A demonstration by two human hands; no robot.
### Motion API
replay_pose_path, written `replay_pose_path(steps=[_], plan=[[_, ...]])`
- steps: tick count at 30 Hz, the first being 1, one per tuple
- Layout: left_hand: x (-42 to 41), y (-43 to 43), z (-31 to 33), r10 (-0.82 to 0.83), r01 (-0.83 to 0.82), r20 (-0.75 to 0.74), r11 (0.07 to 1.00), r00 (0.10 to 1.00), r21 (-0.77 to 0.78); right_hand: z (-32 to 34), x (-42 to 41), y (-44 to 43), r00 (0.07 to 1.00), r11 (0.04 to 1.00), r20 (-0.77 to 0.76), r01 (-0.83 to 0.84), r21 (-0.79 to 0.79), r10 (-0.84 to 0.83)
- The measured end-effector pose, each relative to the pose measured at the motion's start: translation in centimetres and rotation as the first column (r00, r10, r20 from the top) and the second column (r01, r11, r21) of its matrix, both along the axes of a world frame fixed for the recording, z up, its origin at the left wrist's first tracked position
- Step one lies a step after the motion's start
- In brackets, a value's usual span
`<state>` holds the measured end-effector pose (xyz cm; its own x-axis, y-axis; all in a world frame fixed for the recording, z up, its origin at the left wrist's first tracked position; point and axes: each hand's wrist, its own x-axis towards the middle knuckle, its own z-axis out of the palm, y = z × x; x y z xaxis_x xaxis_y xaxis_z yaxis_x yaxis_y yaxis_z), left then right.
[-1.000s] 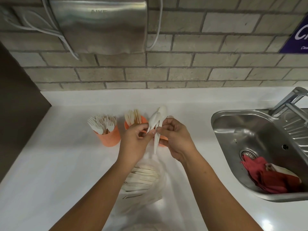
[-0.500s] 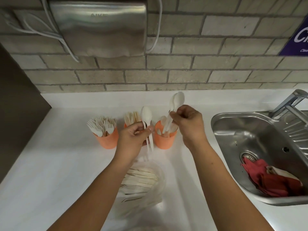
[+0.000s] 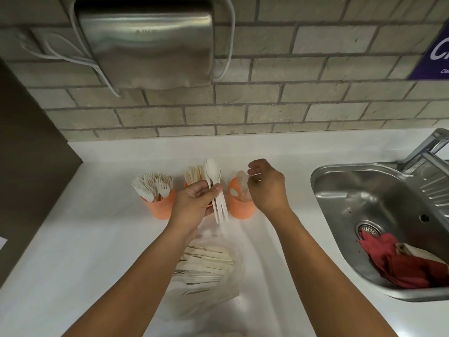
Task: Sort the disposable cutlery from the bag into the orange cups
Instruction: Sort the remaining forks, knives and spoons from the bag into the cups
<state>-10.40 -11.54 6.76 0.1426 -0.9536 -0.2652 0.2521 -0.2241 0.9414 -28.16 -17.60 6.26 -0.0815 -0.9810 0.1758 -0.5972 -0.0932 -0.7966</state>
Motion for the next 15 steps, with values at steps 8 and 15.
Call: replay_pose_path(steps=[8, 15], plan=[[-0.8, -0.3, 0.2, -0.061, 0.062, 0.049, 0.998, 0.997, -0.031, 1.7, 0.3, 1.2, 0.988, 0.987, 0.134, -0.054, -0.151, 0.074], [-1.4, -0.4, 0.9, -0.215, 0.218, 0.059, 0.975, 0.975, -0.048, 2.7, 1.6, 1.2, 0.890, 0.955, 0.395, -0.282, 0.087, 0.226]])
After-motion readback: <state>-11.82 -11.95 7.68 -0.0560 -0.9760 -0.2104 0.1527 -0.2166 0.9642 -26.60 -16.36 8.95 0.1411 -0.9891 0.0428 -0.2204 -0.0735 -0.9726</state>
